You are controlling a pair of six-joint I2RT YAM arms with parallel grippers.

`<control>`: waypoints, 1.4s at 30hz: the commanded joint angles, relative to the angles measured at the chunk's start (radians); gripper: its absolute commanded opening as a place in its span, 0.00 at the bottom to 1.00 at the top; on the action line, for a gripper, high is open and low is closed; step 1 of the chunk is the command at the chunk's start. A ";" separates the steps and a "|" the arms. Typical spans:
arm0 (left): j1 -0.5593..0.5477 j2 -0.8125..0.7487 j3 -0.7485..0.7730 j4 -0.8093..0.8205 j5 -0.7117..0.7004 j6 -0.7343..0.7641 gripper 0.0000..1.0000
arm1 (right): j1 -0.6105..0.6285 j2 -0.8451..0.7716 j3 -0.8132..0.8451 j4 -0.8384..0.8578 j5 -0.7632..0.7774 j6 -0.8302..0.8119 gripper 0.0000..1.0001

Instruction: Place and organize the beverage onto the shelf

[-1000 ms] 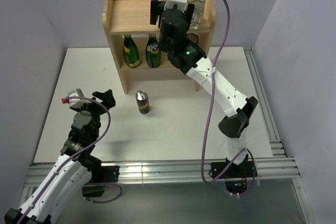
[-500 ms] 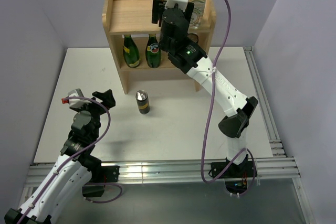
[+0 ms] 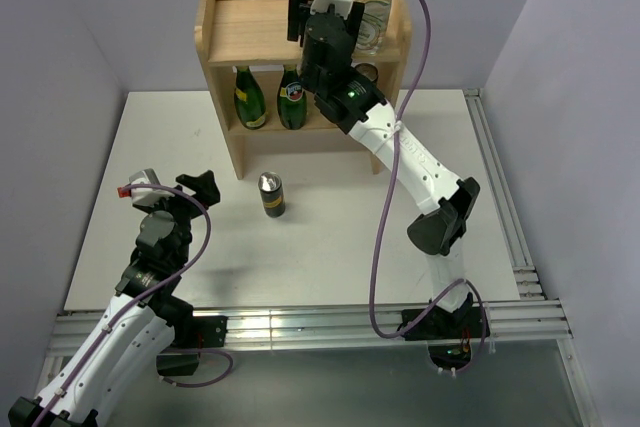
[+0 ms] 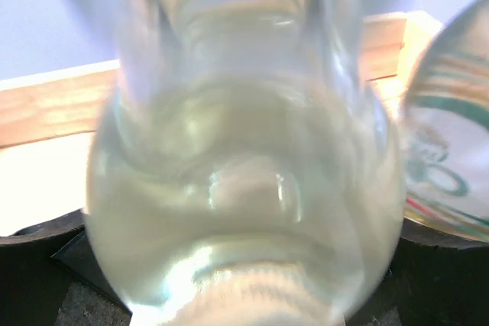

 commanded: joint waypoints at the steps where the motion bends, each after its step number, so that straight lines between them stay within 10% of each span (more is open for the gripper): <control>1: -0.002 0.004 -0.010 0.039 0.005 0.008 0.99 | -0.018 0.013 0.041 0.026 -0.019 0.001 0.83; 42: -0.002 -0.011 -0.002 0.022 -0.006 0.011 0.99 | -0.005 -0.127 -0.227 0.067 -0.007 0.087 0.94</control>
